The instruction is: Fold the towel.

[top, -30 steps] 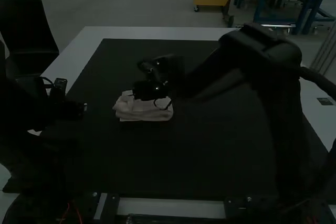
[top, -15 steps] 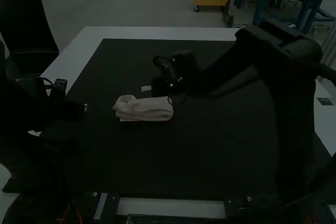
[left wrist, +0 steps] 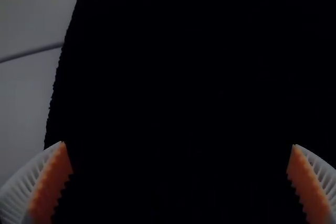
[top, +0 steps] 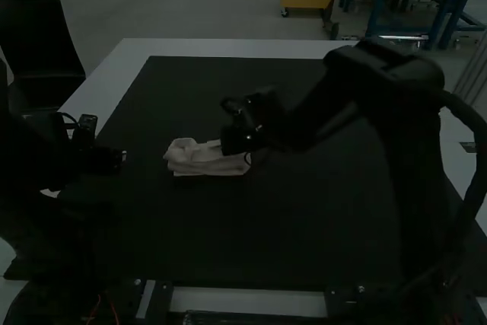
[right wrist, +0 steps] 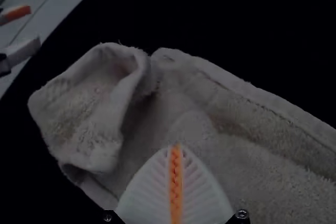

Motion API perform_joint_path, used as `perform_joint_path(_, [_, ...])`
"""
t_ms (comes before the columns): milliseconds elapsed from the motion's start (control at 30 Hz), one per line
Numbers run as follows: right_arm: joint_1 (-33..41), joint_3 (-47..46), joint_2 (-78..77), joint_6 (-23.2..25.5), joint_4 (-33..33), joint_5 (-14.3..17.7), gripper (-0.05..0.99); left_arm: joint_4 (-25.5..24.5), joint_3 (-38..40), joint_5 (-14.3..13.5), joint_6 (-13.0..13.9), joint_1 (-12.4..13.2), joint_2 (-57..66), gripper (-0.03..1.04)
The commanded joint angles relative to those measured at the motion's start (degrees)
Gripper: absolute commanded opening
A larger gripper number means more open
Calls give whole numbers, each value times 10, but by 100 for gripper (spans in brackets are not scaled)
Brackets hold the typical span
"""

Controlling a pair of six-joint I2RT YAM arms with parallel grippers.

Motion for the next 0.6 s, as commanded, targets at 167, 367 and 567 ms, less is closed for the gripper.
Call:
perform_joint_path(167, [17, 15, 5, -9, 10, -8, -2, 1, -3, 8, 2, 1, -25, 97])
perform_joint_path(367, [30, 33, 15, -8, 10, -9, -2, 1, -3, 9, 2, 1, -25, 97])
perform_joint_path(567, [38, 51, 28, -2, 10, -12, -2, 1, -3, 10, 2, 2, -24, 97])
